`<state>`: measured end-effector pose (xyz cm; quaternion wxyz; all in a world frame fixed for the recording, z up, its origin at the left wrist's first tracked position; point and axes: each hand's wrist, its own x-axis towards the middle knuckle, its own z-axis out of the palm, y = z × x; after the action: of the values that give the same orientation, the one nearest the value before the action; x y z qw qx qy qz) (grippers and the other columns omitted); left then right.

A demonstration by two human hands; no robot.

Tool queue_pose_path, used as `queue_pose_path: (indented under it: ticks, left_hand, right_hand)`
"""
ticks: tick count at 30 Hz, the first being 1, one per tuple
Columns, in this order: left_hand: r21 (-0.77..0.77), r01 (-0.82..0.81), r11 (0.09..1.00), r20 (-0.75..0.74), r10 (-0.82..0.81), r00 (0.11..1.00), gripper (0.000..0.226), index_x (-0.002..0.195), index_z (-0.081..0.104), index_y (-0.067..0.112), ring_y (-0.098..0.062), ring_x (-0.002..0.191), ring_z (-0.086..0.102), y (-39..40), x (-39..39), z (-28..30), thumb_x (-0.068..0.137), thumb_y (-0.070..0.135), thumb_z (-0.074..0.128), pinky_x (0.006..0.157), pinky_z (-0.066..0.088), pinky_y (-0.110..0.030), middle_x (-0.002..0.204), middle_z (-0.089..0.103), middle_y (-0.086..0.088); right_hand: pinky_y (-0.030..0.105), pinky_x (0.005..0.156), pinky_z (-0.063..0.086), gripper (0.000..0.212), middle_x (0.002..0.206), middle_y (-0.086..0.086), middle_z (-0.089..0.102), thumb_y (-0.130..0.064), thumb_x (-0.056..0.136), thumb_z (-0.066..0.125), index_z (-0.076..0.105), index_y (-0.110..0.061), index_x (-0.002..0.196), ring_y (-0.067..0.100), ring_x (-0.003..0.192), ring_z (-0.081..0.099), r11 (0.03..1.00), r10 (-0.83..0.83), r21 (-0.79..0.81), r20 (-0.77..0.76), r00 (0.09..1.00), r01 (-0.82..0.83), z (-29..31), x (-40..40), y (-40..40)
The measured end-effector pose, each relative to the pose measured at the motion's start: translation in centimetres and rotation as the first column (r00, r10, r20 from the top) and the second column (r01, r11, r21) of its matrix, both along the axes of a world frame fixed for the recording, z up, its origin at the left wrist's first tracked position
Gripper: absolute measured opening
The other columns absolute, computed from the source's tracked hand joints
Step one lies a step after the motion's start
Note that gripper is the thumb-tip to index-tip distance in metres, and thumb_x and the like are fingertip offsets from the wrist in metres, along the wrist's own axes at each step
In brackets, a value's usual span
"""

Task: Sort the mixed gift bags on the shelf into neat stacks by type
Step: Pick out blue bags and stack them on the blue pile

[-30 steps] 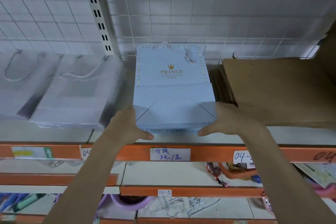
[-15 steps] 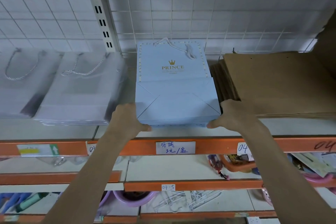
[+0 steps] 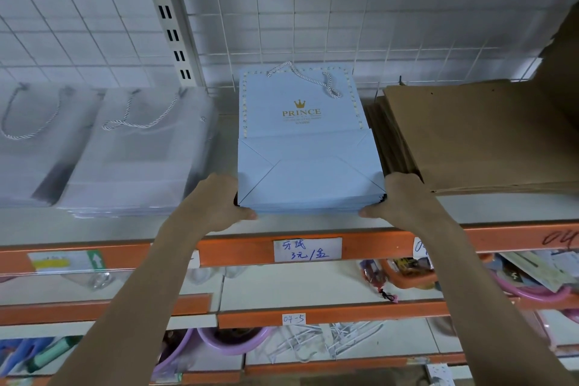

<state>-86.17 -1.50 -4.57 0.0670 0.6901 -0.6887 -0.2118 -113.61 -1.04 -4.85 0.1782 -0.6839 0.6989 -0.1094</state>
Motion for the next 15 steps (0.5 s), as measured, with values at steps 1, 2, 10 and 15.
queue_pose_path:
  ticks: [1,2,10,15]
  left_hand:
    - [0.002,0.006,1.0,-0.004,-0.006,1.0,0.04,0.086,0.058,-0.001,-0.029,0.071,0.064,0.0,0.1,-0.1,0.075,0.033,0.075,0.068,0.052,-0.038,0.078,0.067,-0.017]
    - [0.006,0.005,1.0,-0.021,-0.004,1.0,0.038,0.085,0.058,-0.001,-0.029,0.068,0.065,0.0,0.2,-0.2,0.077,0.032,0.074,0.065,0.052,-0.037,0.075,0.067,-0.016]
    - [0.026,-0.006,1.0,-0.159,0.01,0.987,0.032,0.078,0.061,-0.002,-0.032,0.062,0.067,-0.2,0.7,-0.6,0.078,0.028,0.073,0.07,0.056,-0.041,0.067,0.07,-0.015]
    - [0.094,-0.027,0.995,-0.213,0.046,0.976,0.029,0.085,0.061,0.0,-0.025,0.058,0.063,-0.7,0.6,0.1,0.073,0.02,0.078,0.067,0.057,-0.036,0.073,0.07,-0.016]
  right_hand:
    - [0.022,0.053,0.036,0.038,0.082,0.006,0.053,-0.028,0.074,0.077,0.042,-0.014,0.071,0.022,0.076,0.054,1.0,0.01,-0.016,-0.007,1.0,-0.01,-0.1,0.0,0.1]
    - [0.02,0.052,0.034,0.037,0.081,0.006,0.053,-0.029,0.076,0.075,0.041,-0.014,0.07,0.021,0.075,0.055,0.999,0.024,-0.032,-0.018,1.0,-0.025,-0.2,-0.1,0.2]
    - [0.021,0.051,0.034,0.028,0.077,0.008,0.055,-0.029,0.087,0.062,0.053,-0.003,0.085,0.02,0.066,0.054,0.986,0.076,-0.143,-0.096,0.992,-0.089,-1.1,-0.3,0.1]
    - [0.021,0.047,0.031,0.031,0.069,0.006,0.051,-0.028,0.084,0.066,0.047,-0.006,0.073,0.021,0.064,0.051,0.995,0.041,-0.09,-0.04,0.998,-0.044,-1.0,-0.2,-0.1]
